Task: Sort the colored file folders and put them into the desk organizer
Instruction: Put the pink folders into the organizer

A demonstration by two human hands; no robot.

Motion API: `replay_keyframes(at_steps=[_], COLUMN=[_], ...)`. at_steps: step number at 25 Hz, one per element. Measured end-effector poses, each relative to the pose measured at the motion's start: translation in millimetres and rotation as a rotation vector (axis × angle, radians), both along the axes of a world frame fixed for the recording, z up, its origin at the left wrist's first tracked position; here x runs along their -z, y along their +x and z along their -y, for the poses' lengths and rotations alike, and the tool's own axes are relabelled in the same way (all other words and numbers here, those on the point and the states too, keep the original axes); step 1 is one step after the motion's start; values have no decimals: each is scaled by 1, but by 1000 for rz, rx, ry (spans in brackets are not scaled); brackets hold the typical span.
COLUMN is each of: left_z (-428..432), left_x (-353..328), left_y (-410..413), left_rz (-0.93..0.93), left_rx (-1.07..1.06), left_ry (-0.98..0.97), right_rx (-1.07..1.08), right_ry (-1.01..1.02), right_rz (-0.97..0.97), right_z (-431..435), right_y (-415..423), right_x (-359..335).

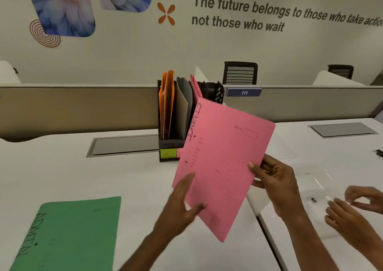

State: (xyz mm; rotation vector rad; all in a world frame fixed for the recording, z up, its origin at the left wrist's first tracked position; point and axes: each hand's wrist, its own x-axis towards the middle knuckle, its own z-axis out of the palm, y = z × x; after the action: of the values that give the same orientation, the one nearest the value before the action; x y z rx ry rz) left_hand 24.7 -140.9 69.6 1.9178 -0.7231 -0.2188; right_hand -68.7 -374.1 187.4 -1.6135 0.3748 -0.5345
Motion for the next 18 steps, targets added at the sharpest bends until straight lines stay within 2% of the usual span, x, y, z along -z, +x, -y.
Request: replay_keyframes(at_steps=[4, 8, 12, 18], left_z=[70, 117, 144, 164], left_x=[-14, -30, -46, -54], left_y=[-4, 25, 59, 79], left_rz=[92, 176, 214, 226], left_rx=[92, 37, -8, 4], left_ry=[41, 44, 10, -102], right_rx=[101, 219, 336, 358], right_ry=[-214, -459, -613, -722], right_rz=[104, 154, 225, 292], right_z=[5, 10, 14, 18], right_y=[41, 78, 108, 119], right_x=[-20, -30, -46, -54])
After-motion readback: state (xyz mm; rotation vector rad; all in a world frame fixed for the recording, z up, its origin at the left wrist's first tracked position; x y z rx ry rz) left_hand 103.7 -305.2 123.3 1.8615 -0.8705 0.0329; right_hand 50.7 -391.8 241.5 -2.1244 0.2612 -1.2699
